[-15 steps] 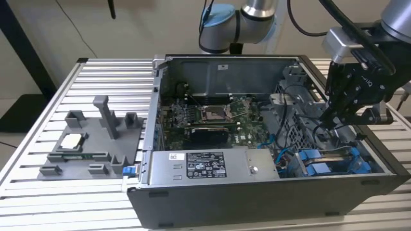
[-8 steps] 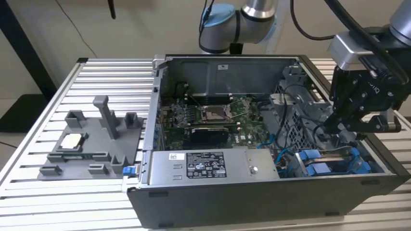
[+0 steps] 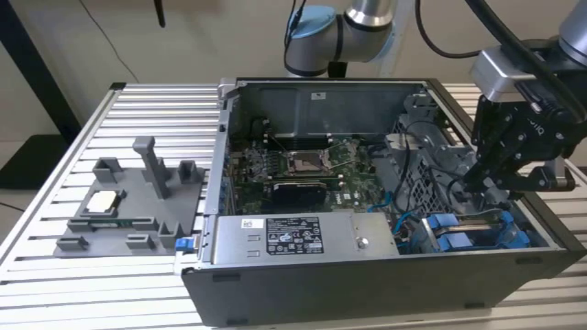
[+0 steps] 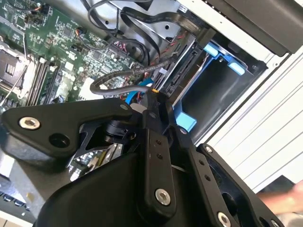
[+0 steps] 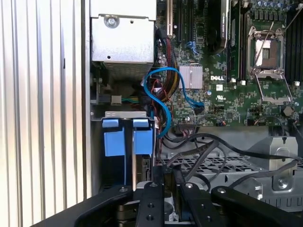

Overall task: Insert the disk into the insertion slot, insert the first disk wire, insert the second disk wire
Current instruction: 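Insert the first disk wire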

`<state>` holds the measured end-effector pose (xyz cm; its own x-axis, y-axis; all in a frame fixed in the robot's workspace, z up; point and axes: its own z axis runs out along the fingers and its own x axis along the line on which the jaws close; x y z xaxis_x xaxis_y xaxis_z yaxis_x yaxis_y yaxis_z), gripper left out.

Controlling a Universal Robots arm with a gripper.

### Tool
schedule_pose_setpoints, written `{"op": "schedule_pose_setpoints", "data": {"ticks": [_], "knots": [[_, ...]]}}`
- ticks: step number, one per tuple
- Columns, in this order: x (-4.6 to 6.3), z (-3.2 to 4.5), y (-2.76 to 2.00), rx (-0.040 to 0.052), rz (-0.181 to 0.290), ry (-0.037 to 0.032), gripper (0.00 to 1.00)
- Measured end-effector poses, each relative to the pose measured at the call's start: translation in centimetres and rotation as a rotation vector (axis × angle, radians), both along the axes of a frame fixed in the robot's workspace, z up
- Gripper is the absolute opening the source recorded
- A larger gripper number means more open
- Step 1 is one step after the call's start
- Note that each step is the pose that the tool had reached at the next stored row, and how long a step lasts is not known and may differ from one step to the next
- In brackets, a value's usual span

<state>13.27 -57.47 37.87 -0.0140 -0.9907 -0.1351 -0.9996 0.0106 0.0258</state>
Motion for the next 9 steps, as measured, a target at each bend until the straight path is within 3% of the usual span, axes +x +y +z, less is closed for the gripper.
{"op": "schedule_pose_setpoints", "data": {"ticks": [6, 9], "knots": [[0.00, -0.04, -0.09, -0.0019, 0.000, 0.0000, 0.19], [0.07, -0.08, -0.34, -0.0084, 0.000, 0.0000, 0.19]]}}
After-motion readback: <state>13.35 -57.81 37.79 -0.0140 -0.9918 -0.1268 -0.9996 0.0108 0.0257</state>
